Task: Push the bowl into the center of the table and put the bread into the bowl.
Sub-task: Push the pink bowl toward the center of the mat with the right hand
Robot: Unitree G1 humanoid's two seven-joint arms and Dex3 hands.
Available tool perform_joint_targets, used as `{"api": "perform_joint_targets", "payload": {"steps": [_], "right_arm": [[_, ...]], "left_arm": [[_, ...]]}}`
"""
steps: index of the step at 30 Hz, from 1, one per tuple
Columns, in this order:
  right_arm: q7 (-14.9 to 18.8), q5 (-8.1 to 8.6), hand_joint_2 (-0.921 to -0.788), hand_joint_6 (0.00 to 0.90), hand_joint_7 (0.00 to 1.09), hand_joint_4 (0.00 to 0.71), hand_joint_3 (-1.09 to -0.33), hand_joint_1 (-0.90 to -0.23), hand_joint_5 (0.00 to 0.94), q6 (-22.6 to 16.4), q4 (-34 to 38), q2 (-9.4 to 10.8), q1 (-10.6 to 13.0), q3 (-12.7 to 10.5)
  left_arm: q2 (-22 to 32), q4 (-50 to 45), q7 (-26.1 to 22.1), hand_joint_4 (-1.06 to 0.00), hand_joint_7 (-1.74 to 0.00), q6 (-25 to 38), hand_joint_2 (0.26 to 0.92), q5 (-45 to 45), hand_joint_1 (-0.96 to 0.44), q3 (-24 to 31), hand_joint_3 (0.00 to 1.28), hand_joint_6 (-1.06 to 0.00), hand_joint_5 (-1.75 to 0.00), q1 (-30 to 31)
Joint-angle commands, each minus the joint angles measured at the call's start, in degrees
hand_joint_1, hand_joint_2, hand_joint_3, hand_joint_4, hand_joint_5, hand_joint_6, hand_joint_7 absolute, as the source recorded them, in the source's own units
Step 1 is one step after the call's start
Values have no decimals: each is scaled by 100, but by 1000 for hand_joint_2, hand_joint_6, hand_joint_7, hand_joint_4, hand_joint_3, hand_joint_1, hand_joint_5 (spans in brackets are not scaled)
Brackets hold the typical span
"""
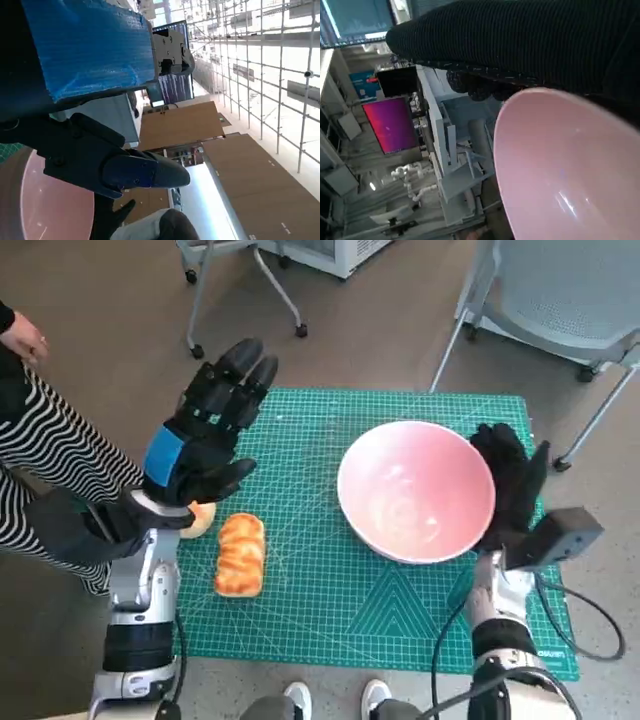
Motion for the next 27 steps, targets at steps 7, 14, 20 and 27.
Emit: {"api": "perform_joint_targets", "payload": {"steps": [7, 14, 20, 27], "right_arm": [[-104, -45, -921, 74, 458, 133, -961, -568, 2, 398, 250, 257, -304, 91], [-93, -61, -921, 68, 444, 132, -943, -567, 1, 518, 300, 376, -415, 139], [-71, -54, -921, 66, 432, 134, -949, -566, 1, 572, 301, 386, -436, 146], [-41, -130, -921, 72, 422, 136, -951, -567, 2, 536, 271, 302, -373, 233]], "left_arm": [[6, -166, 13, -34, -378, -23, 921, -82, -658, 42, 227, 1, -27, 97], [-17, -212, 47, -37, -369, -57, 921, -33, -653, 11, 228, 1, -27, 144], [-23, -234, 65, -38, -364, -57, 921, -20, -651, -15, 228, 1, -26, 162], [-53, -180, 44, -38, -357, -93, 921, 5, -651, -55, 228, 1, -24, 187]]}}
